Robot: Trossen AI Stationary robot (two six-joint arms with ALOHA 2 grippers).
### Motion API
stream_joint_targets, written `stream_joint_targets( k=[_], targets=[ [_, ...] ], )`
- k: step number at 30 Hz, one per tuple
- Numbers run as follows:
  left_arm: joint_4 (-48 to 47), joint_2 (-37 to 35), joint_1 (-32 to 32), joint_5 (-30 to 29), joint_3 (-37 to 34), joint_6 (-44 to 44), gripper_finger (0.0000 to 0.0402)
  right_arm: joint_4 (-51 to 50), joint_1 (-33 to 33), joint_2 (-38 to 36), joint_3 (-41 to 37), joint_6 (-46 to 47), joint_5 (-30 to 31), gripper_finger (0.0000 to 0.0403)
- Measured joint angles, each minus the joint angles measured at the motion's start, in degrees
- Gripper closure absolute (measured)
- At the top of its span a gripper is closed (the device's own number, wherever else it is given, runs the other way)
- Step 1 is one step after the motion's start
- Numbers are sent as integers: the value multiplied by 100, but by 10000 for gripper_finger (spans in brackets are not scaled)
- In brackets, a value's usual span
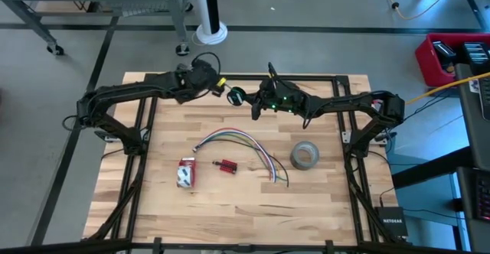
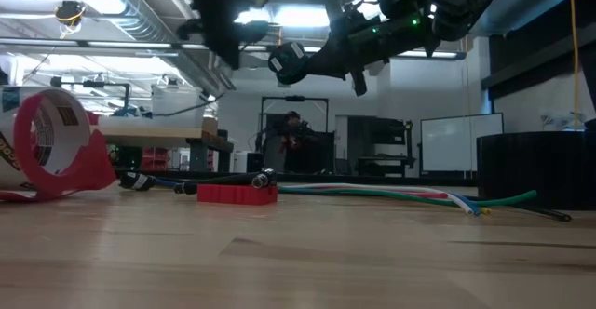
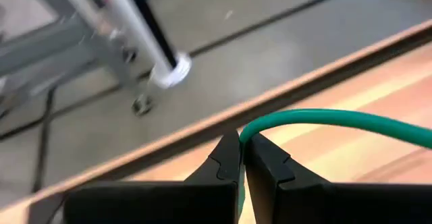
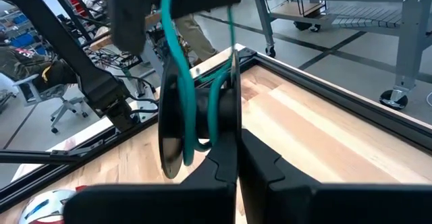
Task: Coil cords
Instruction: Coil the green wire onto the black spool
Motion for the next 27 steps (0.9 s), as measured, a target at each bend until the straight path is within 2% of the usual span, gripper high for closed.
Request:
stream_joint_targets(
  k=[5, 10, 18, 24, 27],
  targets=[
    [-1258, 0, -23, 12, 0, -697, 401, 7, 0, 0, 0, 0, -2, 402],
    [-1852, -2, -164, 23, 0, -977, 401, 7, 0, -2, 0, 18, -172, 402],
    [-2144, -58, -428, 98, -38, -1019, 401, -228, 0, -134, 0, 46, -306, 402],
    [-1897, -681, -597, 313, -816, -1475, 401, -475, 0, -491, 0, -7, -338, 402],
    [-1342, -1070, -763, 438, -1368, -1746, 401, -498, 0, -600, 0, -13, -498, 402]
  ],
)
